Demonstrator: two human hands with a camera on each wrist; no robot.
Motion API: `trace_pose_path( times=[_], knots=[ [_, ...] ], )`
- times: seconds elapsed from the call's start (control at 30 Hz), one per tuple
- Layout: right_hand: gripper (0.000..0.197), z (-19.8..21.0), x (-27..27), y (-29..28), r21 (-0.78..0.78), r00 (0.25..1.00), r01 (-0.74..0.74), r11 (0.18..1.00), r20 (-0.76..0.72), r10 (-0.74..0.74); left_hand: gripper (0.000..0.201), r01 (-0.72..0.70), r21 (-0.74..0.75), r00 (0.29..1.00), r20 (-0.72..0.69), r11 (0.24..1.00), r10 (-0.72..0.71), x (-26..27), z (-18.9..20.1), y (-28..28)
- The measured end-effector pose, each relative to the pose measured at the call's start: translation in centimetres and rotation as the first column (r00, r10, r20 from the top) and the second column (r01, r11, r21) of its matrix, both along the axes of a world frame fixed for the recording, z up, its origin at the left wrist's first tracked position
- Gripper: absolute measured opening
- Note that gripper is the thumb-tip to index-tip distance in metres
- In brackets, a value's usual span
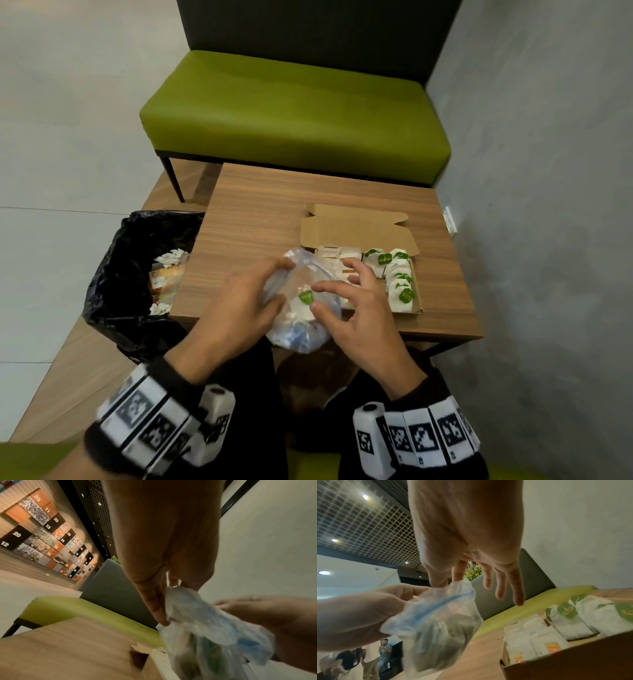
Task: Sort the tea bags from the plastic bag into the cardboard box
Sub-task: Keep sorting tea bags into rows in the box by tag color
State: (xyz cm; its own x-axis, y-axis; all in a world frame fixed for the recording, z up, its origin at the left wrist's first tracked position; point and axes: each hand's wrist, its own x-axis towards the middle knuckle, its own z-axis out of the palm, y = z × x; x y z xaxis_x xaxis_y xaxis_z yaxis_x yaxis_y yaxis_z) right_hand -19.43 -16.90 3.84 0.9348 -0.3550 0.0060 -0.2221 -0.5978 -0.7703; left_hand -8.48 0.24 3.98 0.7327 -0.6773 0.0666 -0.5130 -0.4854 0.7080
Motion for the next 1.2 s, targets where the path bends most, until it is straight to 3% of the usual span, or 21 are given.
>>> trace_pose_path(
  times=[0.17, 0.3, 0.5, 0.8, 1.2],
  knots=[
    [0.059, 0.9, -3.0, 1.1, -0.052, 0.981, -0.081, 0.995, -0.183, 0.071, 0.043, 0.108, -0.025, 0.994, 0.032, 0.994, -0.107, -3.9, 0.7, 2.4],
    [0.063, 0.4, -5.8, 3.0, -0.223, 0.976, -0.113, 0.968, -0.209, 0.066, 0.031, 0.126, 0.215, 0.985, 0.087, 0.969, -0.147, -6.6, 0.9, 3.6],
    [0.068, 1.0, -8.7, 4.6, -0.305, 0.956, -0.209, 0.929, -0.263, 0.129, 0.066, 0.050, 0.392, 0.998, 0.022, 0.919, -0.064, -9.5, 0.6, 3.1],
    [0.061, 2.0, -9.1, 4.3, -0.348, 0.936, -0.236, 0.907, -0.331, 0.117, 0.081, 0.098, 0.316, 0.994, -0.070, 0.944, -0.080, -10.3, 1.9, 2.7],
    [0.030, 3.0, -8.0, 4.7, -0.360, 0.862, -0.380, 0.852, -0.471, 0.186, 0.083, 0.144, 0.294, 0.983, -0.154, 0.945, -0.102, -10.4, 2.2, 2.4]
  ],
)
